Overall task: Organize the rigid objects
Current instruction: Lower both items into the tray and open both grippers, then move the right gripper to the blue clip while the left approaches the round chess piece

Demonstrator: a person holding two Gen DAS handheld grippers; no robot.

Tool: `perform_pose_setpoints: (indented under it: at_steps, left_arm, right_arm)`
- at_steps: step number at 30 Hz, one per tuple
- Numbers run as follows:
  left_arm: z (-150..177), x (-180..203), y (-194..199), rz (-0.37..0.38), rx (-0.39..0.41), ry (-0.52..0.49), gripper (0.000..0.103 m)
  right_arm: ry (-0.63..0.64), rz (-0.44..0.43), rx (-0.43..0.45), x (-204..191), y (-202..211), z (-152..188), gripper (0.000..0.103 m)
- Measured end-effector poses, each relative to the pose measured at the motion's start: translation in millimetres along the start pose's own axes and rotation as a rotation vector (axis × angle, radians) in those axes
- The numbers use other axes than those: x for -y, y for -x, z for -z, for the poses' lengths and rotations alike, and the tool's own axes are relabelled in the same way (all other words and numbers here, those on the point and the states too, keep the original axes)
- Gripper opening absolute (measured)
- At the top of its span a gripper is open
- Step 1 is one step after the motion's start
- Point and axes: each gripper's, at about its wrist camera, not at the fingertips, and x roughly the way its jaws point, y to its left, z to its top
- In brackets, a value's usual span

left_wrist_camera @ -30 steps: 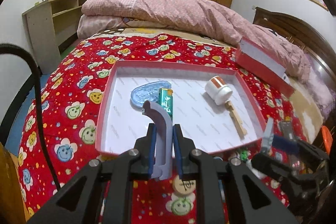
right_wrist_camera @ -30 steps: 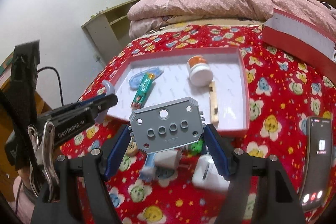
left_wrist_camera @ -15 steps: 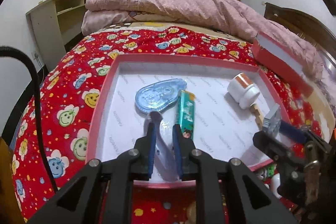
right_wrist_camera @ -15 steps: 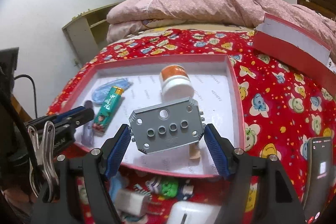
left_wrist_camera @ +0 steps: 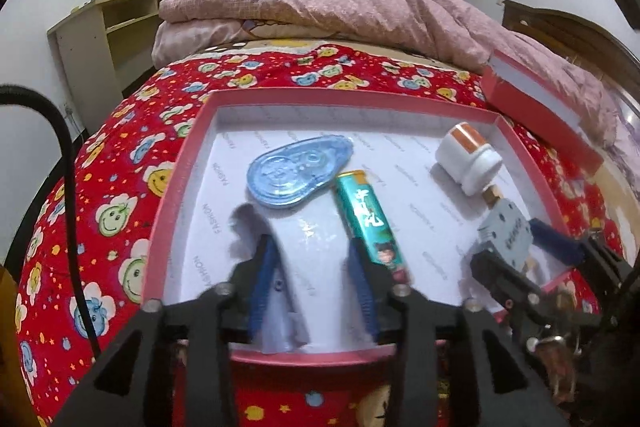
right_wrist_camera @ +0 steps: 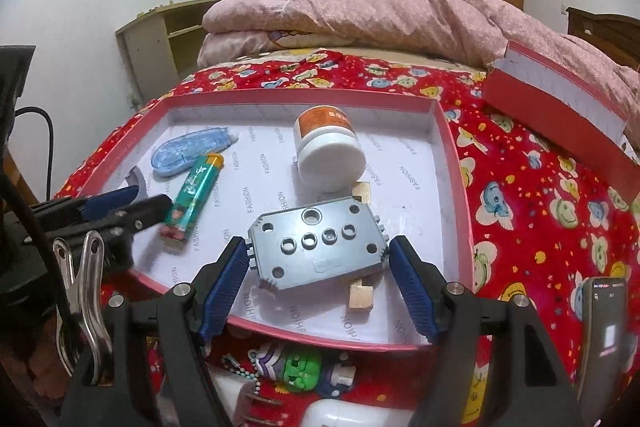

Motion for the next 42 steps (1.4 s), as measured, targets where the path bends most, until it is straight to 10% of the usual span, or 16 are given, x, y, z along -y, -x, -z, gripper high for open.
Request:
perform_pose_setpoints:
  at_steps: [24, 42]
  left_arm:
    - [24.1, 7.5, 69.5, -0.013, 0.004, -0.049, 0.052]
    - [61.5, 24.2, 58.5, 0.035, -0.067, -0.061, 0.052]
  right_arm:
    - [0.0, -0.132, 0.072, -1.3, 44.6, -1.4, 0.076]
    - [0.028, -0.157, -0.048, 5.4, 91.7, 59.5, 0.076]
